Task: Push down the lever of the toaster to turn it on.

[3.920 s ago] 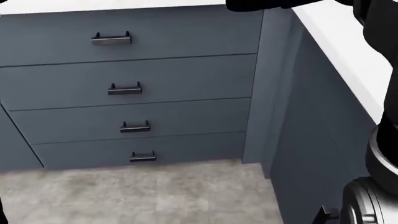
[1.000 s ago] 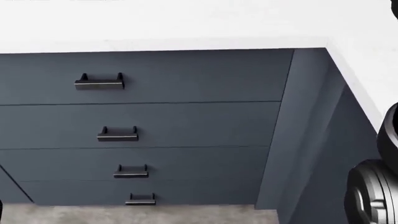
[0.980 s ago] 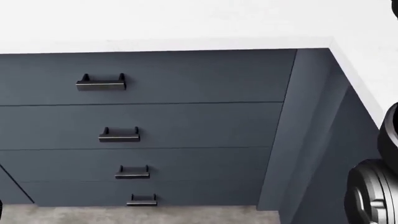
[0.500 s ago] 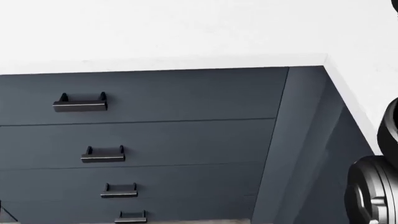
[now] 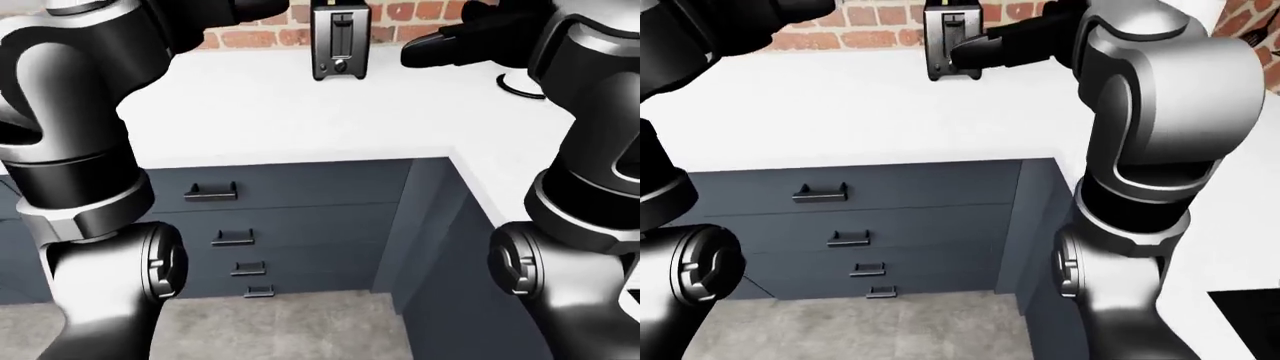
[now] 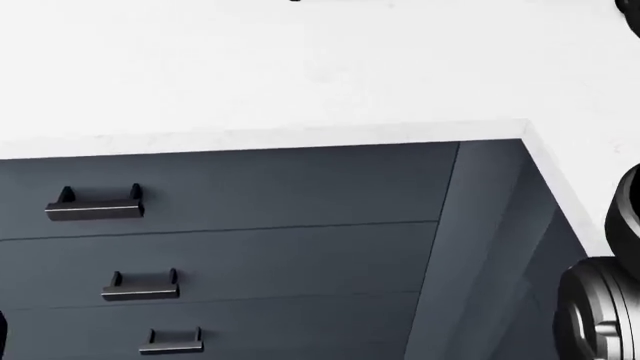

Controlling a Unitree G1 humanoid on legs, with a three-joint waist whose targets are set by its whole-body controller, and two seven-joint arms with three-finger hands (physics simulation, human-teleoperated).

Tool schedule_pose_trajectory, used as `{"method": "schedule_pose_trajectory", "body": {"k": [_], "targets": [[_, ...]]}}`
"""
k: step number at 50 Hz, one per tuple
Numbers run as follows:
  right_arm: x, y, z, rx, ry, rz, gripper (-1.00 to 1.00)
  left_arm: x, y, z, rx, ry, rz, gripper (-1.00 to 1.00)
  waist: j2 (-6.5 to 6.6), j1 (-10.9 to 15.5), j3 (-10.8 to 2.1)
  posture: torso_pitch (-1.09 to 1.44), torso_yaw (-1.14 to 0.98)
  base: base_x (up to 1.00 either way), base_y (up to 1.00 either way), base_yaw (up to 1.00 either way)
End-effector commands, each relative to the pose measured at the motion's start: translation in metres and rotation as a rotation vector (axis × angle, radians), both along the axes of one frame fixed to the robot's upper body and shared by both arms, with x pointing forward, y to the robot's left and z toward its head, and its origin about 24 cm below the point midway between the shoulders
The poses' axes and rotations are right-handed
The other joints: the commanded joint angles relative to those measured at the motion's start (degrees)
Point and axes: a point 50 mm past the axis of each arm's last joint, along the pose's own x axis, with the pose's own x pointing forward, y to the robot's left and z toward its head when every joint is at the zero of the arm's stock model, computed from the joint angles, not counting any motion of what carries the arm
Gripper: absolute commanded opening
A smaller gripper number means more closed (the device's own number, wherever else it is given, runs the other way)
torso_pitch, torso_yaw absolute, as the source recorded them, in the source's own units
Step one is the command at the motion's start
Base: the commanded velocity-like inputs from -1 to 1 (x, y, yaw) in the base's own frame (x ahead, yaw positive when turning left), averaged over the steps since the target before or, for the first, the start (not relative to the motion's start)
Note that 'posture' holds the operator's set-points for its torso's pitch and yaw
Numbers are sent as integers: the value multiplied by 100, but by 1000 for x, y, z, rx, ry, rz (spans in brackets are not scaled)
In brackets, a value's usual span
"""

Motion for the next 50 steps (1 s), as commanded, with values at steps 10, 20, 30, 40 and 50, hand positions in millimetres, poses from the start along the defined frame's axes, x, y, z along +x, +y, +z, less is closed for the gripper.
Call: {"method": "schedule_pose_trajectory", "body": {"k": [10, 20, 30, 40, 50], "targets": [[-9, 5, 19, -8, -103, 26, 100, -11, 6, 25, -25, -118, 24, 100, 565, -67, -170, 0, 0, 13, 0, 0], [-10, 3, 17, -8, -101, 19, 100, -12, 7, 23, -30, -115, 28, 100, 6, 23, -151, 0, 0, 13, 1, 0], [-9, 3, 18, -12, -90, 15, 100, -12, 6, 26, -29, -117, 25, 100, -45, 21, 68, 0, 0, 9, 1, 0], [-8, 4, 19, -6, -92, 16, 100, -13, 7, 27, -33, -120, 24, 100, 306, 20, -269, 0, 0, 0, 0, 12], [-10, 4, 19, -2, -93, 15, 100, -13, 6, 25, -34, -118, 22, 100, -248, 37, -216, 0, 0, 0, 0, 34]]}}
